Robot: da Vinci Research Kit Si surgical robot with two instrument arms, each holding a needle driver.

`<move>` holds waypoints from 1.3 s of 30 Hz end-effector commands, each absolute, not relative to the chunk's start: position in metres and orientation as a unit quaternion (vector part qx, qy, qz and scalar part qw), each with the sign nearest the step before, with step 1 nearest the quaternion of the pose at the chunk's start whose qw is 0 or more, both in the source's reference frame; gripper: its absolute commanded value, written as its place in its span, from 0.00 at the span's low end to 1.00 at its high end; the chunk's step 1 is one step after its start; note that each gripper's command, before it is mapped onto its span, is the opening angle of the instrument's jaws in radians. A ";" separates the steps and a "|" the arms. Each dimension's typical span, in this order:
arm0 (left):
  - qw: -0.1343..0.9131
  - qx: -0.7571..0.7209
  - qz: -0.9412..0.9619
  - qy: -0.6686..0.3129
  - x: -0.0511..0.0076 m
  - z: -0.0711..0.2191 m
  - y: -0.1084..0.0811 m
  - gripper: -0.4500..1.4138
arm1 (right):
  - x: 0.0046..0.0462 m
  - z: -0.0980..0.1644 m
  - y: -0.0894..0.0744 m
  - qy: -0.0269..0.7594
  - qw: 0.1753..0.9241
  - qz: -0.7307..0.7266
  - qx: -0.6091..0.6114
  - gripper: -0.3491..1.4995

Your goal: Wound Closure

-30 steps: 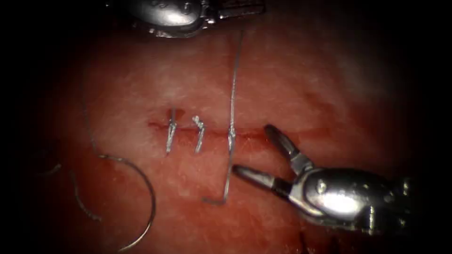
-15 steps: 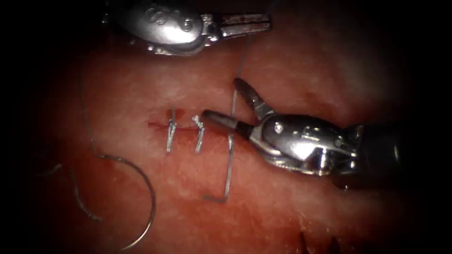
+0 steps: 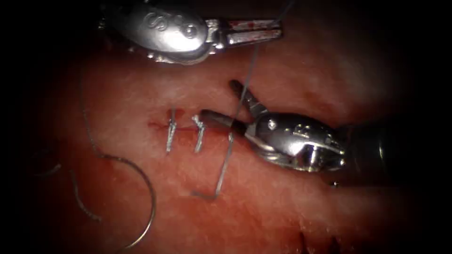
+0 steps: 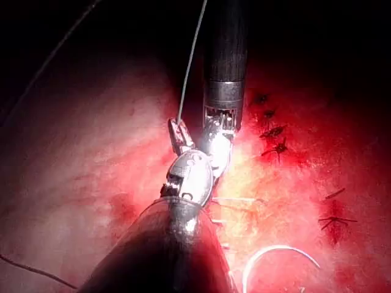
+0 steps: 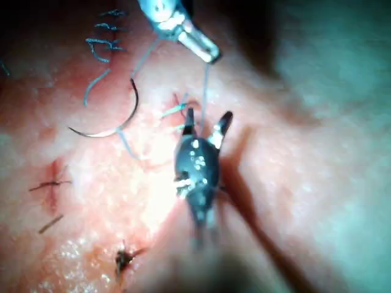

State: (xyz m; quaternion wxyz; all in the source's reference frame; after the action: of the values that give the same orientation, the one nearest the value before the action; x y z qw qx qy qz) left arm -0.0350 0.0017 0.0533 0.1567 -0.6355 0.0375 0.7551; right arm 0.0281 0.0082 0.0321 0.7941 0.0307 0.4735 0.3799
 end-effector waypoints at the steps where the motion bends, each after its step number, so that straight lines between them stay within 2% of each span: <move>1: 0.157 -0.635 0.756 0.035 -0.0356 0.054 0.001 0.00 | 0.0291 0.033 0.007 0.474 0.794 0.380 0.033 0.81; 12: 0.152 -0.635 0.757 0.032 -0.0359 0.054 0.000 0.00 | 0.0302 0.033 0.008 0.474 0.793 0.380 0.034 0.79; 16: 0.151 -0.633 0.758 0.031 -0.0361 0.054 0.000 0.00 | 0.0301 0.033 0.008 0.475 0.794 0.379 0.034 0.69; 17: 0.151 -0.633 0.758 0.031 -0.0361 0.054 0.000 0.00 | 0.0301 0.033 0.008 0.475 0.794 0.379 0.034 0.65; 18: 0.151 -0.634 0.758 0.031 -0.0361 0.054 0.000 0.00 | 0.0301 0.033 0.008 0.476 0.793 0.378 0.035 0.52; 19: 0.151 -0.634 0.758 0.031 -0.0361 0.054 0.000 0.00 | 0.0301 0.033 0.008 0.480 0.793 0.374 0.040 0.34; 20: 0.150 -0.634 0.758 0.031 -0.0362 0.054 0.000 0.00 | 0.0301 0.033 0.008 0.486 0.791 0.367 0.049 0.07; 21: 0.150 -0.634 0.758 0.031 -0.0362 0.054 0.000 0.00 | 0.0301 0.033 0.008 0.493 0.790 0.359 0.058 0.00; 35: 0.149 -0.635 0.757 0.029 -0.0360 0.054 0.000 0.00 | 0.0275 0.030 0.009 0.530 0.764 0.368 0.013 0.00; 36: 0.149 -0.635 0.757 0.029 -0.0360 0.054 0.000 0.00 | 0.0275 0.030 0.009 0.532 0.764 0.365 0.009 0.15; 37: 0.149 -0.636 0.757 0.029 -0.0359 0.054 0.000 0.00 | 0.0275 0.029 0.009 0.530 0.766 0.363 0.002 0.52; 38: 0.149 -0.636 0.757 0.029 -0.0359 0.054 0.000 0.00 | 0.0275 0.029 0.010 0.528 0.766 0.367 -0.001 0.79; 39: 0.149 -0.636 0.757 0.028 -0.0359 0.054 0.000 0.00 | 0.0276 0.029 0.010 0.524 0.768 0.369 -0.007 0.94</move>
State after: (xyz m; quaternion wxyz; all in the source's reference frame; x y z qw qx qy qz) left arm -0.0354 0.0012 0.0535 0.1486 -0.6360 0.0300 0.7567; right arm 0.0269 0.0106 0.0284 0.7674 -0.0123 0.5224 0.3716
